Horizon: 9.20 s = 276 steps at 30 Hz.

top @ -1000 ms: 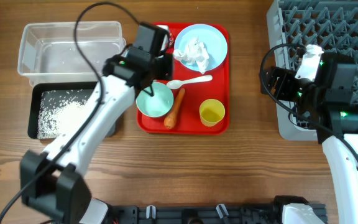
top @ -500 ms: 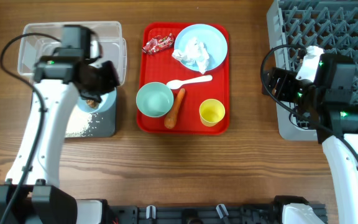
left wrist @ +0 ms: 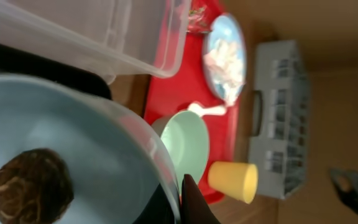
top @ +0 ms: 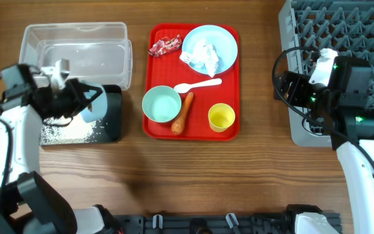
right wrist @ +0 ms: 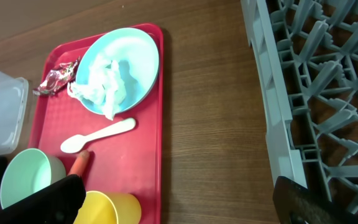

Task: Sort waste into correct bins and load items into the dishwasher rack
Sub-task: 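Tip the blue bowl over the black tray to dump the scrap, then return the empty blue bowl to the red tray with left gripper, then reach the left gripper toward the tissue on the blue plate, then close the left gripper on the tissue and lift it, then carry the tissue left and drop it into the clear plastic bin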

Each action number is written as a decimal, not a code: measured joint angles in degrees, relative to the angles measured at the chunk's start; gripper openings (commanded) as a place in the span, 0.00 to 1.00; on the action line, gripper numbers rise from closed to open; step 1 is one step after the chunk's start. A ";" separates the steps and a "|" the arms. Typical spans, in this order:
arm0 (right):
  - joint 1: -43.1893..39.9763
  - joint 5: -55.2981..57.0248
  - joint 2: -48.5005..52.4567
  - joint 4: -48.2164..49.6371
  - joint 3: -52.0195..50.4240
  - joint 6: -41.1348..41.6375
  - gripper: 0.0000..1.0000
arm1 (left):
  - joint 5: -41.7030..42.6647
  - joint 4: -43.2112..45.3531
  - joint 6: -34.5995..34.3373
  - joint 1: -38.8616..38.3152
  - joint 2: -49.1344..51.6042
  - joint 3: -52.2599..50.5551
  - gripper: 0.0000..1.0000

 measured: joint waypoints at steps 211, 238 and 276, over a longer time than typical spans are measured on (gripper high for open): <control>0.00 0.63 0.00 -1.73 0.00 0.00 1.00 | -50.49 7.32 3.10 -50.75 40.61 49.24 0.79; 0.00 0.63 0.00 -1.53 0.00 0.02 1.00 | -51.41 9.35 3.19 -52.98 46.71 49.24 0.44; 0.00 0.63 0.00 -1.99 0.00 0.00 1.00 | -52.76 -11.26 -1.86 -42.45 25.40 51.34 0.04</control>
